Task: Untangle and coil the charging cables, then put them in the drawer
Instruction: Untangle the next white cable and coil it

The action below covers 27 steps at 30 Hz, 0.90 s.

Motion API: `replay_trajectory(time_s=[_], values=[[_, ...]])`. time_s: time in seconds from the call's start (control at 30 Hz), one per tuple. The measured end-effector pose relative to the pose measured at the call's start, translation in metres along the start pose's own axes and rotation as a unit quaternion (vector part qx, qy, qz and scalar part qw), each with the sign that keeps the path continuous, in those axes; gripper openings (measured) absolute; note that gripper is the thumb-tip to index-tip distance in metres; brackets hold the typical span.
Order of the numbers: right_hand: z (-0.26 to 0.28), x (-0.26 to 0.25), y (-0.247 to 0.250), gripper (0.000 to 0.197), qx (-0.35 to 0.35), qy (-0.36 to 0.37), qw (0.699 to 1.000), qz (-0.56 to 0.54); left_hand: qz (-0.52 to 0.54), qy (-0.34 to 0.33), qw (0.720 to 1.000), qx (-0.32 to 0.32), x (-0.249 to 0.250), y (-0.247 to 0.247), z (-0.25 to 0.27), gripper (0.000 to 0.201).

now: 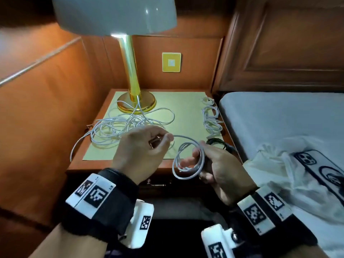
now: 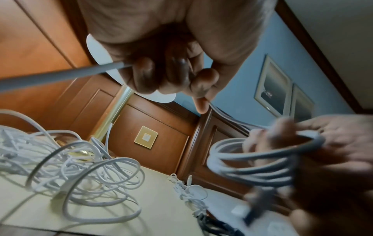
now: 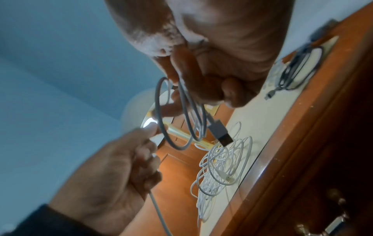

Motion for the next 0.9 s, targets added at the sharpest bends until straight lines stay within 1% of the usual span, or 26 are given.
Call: replay_trajectory(time_s=[0.03, 0.13, 0.23, 0.33, 0.4, 0.47, 0.5, 0.57, 0.63, 0.7, 0.77, 0.8, 0.9], values=[[0.002, 0.002, 0.005, 0.034, 0.008, -0.006, 1.000, 0.002, -0.019, 0.011, 1.000, 0.008, 0.000, -0.002, -0.002, 0.015], [0.009, 0.004, 0.018, 0.036, 0.009, -0.019, 1.000, -0.003, -0.036, -0.004, 0.999, 0.030, -0.007, -0.010, -0.005, 0.015], [0.010, 0.005, 0.031, 0.039, 0.007, -0.023, 1.000, 0.009, -0.014, 0.019, 0.999, 0.024, -0.005, -0.021, -0.006, 0.014], [0.010, 0.004, 0.039, 0.047, -0.012, -0.013, 1.000, -0.010, 0.028, 0.043, 0.999, 0.013, -0.005, -0.032, -0.011, 0.010], [0.010, -0.001, 0.041, 0.044, -0.025, 0.000, 0.999, -0.046, 0.042, 0.060, 0.997, 0.002, -0.004, -0.040, -0.013, 0.009], [0.008, -0.005, 0.045, 0.037, -0.037, 0.019, 0.997, -0.072, 0.031, 0.050, 0.998, -0.005, -0.004, -0.046, -0.014, 0.014], [0.006, -0.007, 0.048, 0.035, -0.042, 0.028, 0.996, -0.068, 0.023, 0.043, 0.999, -0.006, -0.003, -0.048, -0.014, 0.016], [0.001, -0.007, 0.052, 0.033, -0.058, 0.033, 0.997, -0.045, 0.023, 0.029, 0.999, 0.016, -0.004, -0.047, -0.016, 0.018], [-0.001, -0.005, 0.054, 0.032, -0.086, 0.024, 0.996, -0.018, 0.043, 0.030, 0.996, 0.073, -0.006, -0.040, -0.020, 0.018], [-0.002, -0.002, 0.052, 0.032, -0.111, 0.014, 0.994, -0.005, 0.091, 0.053, 0.987, 0.124, -0.011, -0.033, -0.028, 0.018], [-0.003, 0.000, 0.051, 0.033, -0.123, 0.003, 0.992, -0.014, 0.115, 0.081, 0.980, 0.142, -0.017, -0.030, -0.031, 0.020], [-0.003, 0.001, 0.051, 0.034, -0.124, -0.001, 0.992, -0.017, 0.111, 0.093, 0.980, 0.137, -0.019, -0.030, -0.031, 0.020], [-0.004, 0.000, 0.054, 0.037, -0.109, -0.001, 0.994, -0.020, 0.074, 0.115, 0.987, 0.085, -0.020, -0.037, -0.029, 0.018]])
Point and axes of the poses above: each hand's wrist, its own z-axis away from the middle knuckle, its own y-axis out of the back of the hand, x = y × z, the point moved 1 cm from there along -z, towards the middle knuckle, and after that the axes turned 1 degree about y, right-handed, at the moved point
